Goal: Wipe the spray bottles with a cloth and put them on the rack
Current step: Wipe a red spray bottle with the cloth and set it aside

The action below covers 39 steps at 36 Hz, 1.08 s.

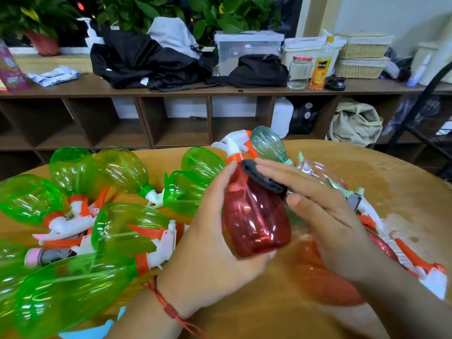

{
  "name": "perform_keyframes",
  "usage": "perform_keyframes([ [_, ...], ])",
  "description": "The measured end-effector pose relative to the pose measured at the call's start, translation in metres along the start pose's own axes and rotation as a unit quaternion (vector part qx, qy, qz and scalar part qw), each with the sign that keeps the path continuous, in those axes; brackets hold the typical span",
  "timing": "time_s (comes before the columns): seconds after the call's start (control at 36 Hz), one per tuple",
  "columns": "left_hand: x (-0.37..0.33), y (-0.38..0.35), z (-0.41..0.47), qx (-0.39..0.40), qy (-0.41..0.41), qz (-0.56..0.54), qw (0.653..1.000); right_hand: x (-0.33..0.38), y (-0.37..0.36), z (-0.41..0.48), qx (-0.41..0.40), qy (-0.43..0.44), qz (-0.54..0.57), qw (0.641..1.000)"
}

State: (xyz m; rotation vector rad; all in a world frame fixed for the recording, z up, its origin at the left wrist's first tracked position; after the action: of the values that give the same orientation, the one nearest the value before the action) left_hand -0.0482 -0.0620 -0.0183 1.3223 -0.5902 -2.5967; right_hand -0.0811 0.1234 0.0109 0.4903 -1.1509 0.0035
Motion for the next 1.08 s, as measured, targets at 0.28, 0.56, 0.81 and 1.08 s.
perform_keyframes([
  [0.28,-0.003,-0.003,0.0,-0.03,-0.032,0.138,0.989,0.001,-0.003,0.001,-0.092,-0.026,0.04,0.995],
  [0.56,0.024,0.015,0.003,-0.148,0.049,-0.031,0.987,0.005,-0.015,-0.004,-0.081,0.075,-0.113,0.987],
  [0.81,0.0,0.006,-0.002,-0.047,0.032,-0.065,0.996,-0.002,-0.004,0.0,-0.113,0.008,-0.005,0.994],
  [1.08,-0.007,-0.006,0.001,0.032,-0.008,0.081,0.996,-0.011,0.001,0.004,-0.126,-0.027,0.061,0.99],
])
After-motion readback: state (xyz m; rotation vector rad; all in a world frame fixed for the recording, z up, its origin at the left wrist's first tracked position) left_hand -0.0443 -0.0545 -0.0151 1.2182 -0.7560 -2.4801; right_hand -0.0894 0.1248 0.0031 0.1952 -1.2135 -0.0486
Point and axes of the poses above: each hand's wrist, its own z-axis towards the middle knuckle, its own y-axis out of the back of the hand, x = y × z, the point moved 4 cm from there along z, towards the middle knuckle, and after that the axes turned 12 degrees about -y, right-handed, at the moved point
